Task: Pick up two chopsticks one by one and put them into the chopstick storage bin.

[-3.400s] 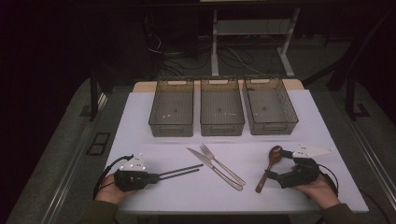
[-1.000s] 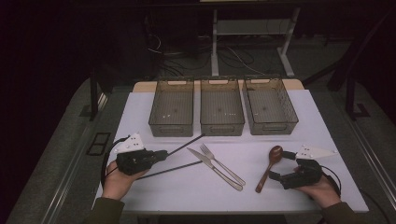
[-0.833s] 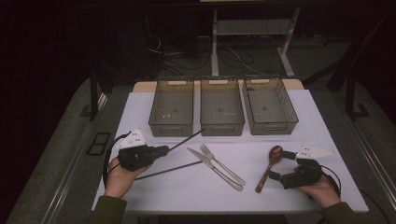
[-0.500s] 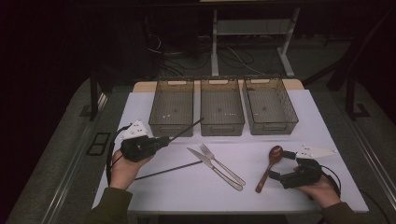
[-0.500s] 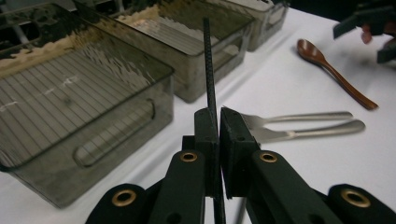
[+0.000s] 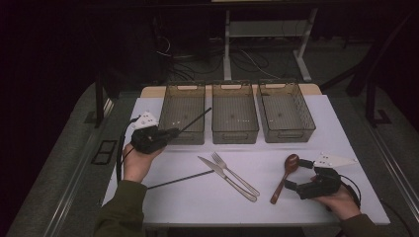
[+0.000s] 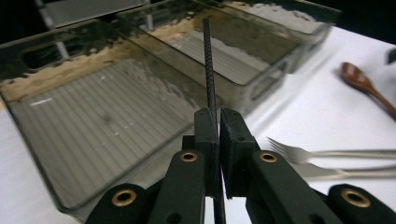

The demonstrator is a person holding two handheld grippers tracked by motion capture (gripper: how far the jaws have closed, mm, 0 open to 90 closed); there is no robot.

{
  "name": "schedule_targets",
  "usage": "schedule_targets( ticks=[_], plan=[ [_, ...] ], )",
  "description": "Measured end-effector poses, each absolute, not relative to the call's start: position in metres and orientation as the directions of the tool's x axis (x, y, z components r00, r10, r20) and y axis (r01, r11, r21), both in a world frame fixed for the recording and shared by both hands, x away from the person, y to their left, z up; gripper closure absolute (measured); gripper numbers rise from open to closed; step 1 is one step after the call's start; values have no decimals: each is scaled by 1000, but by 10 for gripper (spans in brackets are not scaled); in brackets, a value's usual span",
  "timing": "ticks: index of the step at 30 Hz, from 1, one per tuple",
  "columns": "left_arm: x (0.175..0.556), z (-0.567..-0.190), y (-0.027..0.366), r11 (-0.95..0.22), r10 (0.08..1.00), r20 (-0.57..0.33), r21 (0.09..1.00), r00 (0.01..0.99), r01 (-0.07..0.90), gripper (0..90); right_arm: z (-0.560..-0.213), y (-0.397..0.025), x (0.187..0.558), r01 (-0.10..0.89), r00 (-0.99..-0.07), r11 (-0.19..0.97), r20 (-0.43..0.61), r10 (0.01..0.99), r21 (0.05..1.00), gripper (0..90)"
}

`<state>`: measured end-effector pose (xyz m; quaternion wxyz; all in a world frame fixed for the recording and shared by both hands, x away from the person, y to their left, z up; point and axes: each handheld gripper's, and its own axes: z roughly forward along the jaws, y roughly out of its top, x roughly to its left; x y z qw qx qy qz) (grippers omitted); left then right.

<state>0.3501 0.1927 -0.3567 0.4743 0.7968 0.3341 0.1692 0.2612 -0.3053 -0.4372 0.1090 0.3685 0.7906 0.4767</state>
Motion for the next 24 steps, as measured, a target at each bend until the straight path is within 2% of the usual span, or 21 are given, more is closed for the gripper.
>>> schedule_targets(
  ticks=[12,24],
  plan=[
    [396,-343,189,-298,760,-45,863,648,409,853,-437,-306,261,476,-704,274,177,687,836,1],
    [445,-353,181,-317,823,-33,801,567,507,853,-436,-307,261,472,-706,273,174,687,838,1]
  ],
)
